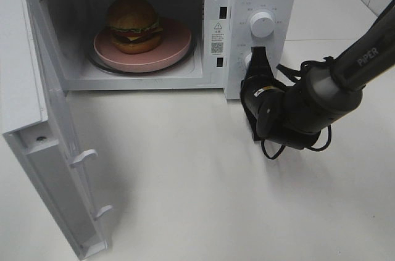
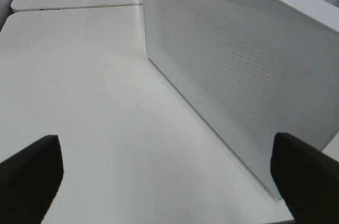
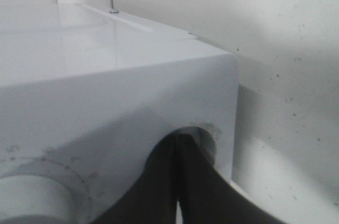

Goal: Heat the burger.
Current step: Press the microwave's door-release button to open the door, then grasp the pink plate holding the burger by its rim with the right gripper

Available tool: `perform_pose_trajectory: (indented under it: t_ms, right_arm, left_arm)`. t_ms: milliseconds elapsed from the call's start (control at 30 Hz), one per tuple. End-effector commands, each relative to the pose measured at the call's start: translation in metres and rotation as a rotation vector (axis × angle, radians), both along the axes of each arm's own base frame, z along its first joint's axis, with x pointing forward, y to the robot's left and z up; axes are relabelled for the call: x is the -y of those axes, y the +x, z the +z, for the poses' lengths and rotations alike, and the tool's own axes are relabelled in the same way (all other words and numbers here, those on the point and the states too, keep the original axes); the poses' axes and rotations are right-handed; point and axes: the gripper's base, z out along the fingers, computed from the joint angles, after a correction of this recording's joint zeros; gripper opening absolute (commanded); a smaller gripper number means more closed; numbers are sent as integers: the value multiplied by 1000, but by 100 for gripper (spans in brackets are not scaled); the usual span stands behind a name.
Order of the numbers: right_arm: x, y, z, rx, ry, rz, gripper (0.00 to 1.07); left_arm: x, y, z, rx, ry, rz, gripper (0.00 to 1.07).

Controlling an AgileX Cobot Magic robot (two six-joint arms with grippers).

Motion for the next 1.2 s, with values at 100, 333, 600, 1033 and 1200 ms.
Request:
perform_pose_trajectory:
  t_ms: [100, 333, 600, 1033, 1200]
  right_arm:
    - [2, 4, 30, 135, -9, 31, 0]
    - [-2, -28, 21, 30, -29, 101, 0]
    - [2, -58, 18, -42, -66, 155, 0]
    - [6, -92, 51, -177, -371, 555, 2]
    - [4, -100, 66, -163, -560, 771, 3]
  left_arm:
    - [0, -3, 1, 26, -7, 2, 100]
    - [0, -3, 1, 26, -7, 2, 100]
    - [0, -3, 1, 26, -7, 2, 100]
    - [0, -3, 1, 26, -7, 2, 100]
    - [0, -3, 1, 26, -7, 2, 100]
